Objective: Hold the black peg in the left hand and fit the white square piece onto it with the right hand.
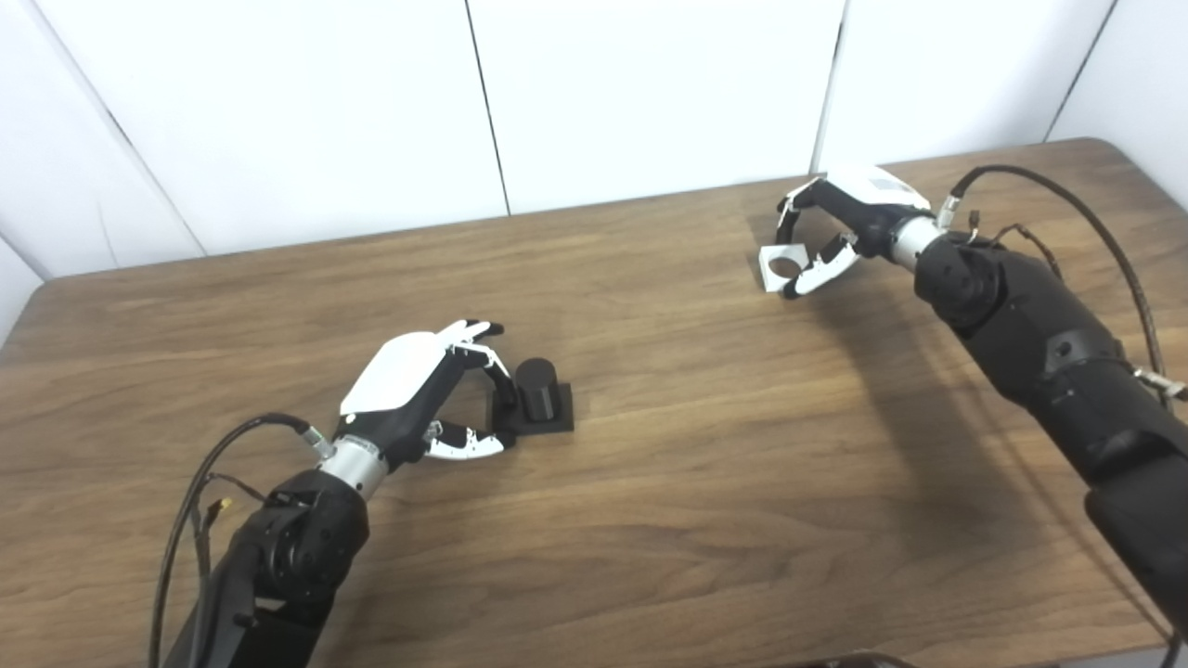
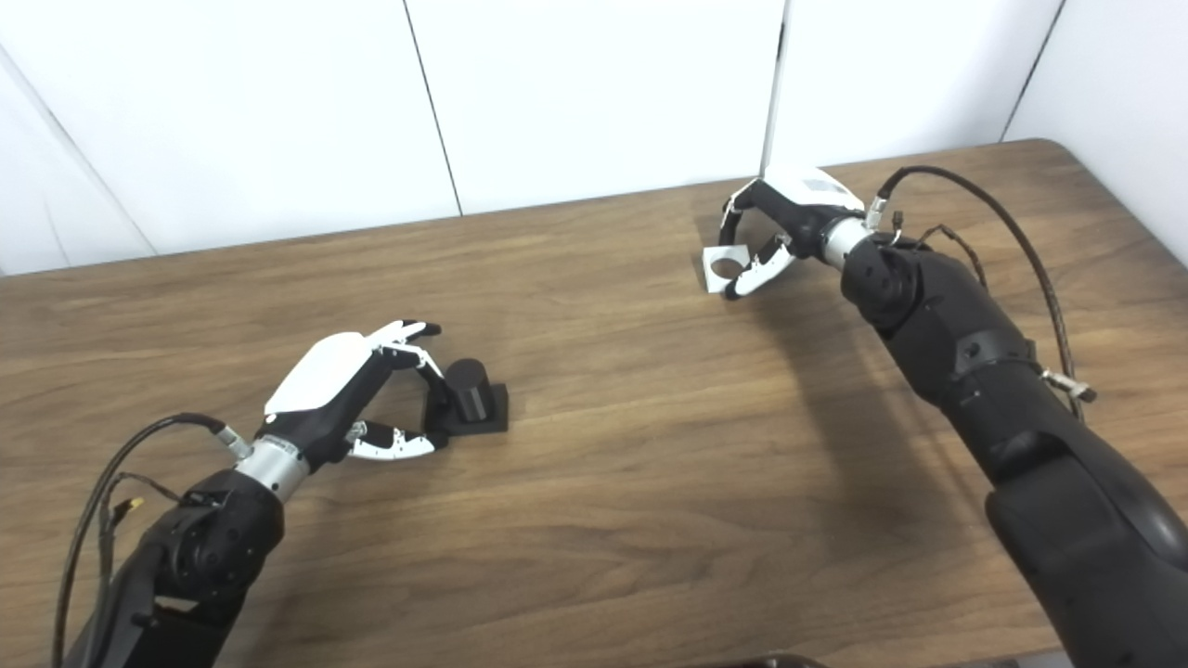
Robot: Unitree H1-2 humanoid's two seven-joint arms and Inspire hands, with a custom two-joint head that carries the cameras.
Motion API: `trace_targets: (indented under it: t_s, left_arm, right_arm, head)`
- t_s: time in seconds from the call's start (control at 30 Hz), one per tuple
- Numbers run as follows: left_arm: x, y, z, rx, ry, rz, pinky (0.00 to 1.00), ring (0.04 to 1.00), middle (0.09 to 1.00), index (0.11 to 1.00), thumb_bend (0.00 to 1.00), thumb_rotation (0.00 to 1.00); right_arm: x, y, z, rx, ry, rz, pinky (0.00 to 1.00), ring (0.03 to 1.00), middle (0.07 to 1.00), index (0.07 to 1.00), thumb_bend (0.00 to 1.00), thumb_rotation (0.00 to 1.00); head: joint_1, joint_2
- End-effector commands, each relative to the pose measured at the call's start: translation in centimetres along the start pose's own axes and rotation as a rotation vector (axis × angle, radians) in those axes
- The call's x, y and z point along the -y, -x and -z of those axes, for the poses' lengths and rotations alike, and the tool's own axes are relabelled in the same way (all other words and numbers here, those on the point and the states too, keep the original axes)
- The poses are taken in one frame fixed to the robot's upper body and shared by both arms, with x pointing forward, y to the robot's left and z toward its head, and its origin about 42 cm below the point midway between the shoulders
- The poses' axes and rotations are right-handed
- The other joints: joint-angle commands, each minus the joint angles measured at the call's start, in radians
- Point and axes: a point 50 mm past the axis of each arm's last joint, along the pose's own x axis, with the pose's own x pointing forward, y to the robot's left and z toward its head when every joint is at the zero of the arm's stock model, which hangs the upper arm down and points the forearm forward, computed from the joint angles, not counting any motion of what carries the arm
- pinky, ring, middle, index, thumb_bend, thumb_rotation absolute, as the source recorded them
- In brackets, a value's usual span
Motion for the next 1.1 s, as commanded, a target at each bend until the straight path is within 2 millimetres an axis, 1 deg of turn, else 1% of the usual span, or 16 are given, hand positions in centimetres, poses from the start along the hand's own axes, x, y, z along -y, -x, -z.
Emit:
trace_targets:
  t_s: [0.0, 0.27, 0.4, 0.6, 0.77, 0.93, 1.07]
  left_arm:
    - [0.7, 0.8, 1.6, -0.057, -0.033, 0.064, 0.93, 0.963, 0.926, 0.496, 0.52, 0.08]
    - [0.6, 0.4, 1.4, -0.054, -0.044, 0.055, 0.92, 0.962, 0.921, 0.496, 0.52, 0.08]
    - [0.6, 0.3, 1.2, -0.055, -0.044, 0.055, 0.91, 0.964, 0.921, 0.496, 0.52, 0.08]
    - [0.5, 0.3, 1.0, -0.061, -0.043, 0.058, 0.93, 0.97, 0.928, 0.496, 0.52, 0.08]
    - [0.6, 0.2, 0.9, -0.06, -0.05, 0.058, 0.92, 0.964, 0.925, 0.496, 0.52, 0.08]
    - [0.9, -0.1, 0.6, -0.055, -0.039, 0.051, 0.91, 0.958, 0.919, 0.496, 0.52, 0.08]
    - [1.1, -0.4, 0.2, -0.05, -0.036, 0.051, 0.91, 0.958, 0.918, 0.496, 0.52, 0.08]
  right_arm:
    - [2.6, -0.3, -1.2, 0.072, 0.028, 0.088, 0.95, 0.885, 0.811, 0.486, 0.52, 0.13]
    - [4.5, 0.4, -2.8, 0.167, 0.064, 0.166, 0.94, 0.893, 0.797, 0.484, 0.52, 0.13]
    - [5.5, 0.8, -3.9, 0.198, 0.065, 0.2, 0.95, 0.909, 0.803, 0.484, 0.52, 0.13]
    - [6.7, 1.1, -5.3, 0.259, 0.083, 0.238, 0.96, 0.904, 0.798, 0.484, 0.52, 0.13]
    - [7.7, 1.5, -7.0, 0.328, 0.094, 0.249, 0.96, 0.905, 0.8, 0.483, 0.52, 0.13]
    - [8.4, 2.2, -8.7, 0.389, 0.09, 0.237, 0.99, 0.905, 0.803, 0.483, 0.52, 0.13]
    - [8.6, 2.7, -10.7, 0.466, 0.085, 0.22, 0.97, 0.91, 0.802, 0.482, 0.52, 0.13]
  head:
    - [-0.002, 0.0]
    - [0.003, -0.003]
    - [0.003, -0.002]
    - [0.006, 0.002]
    - [0.037, 0.004]
    - [0.07, 0.006]
    - [0.097, 0.008]
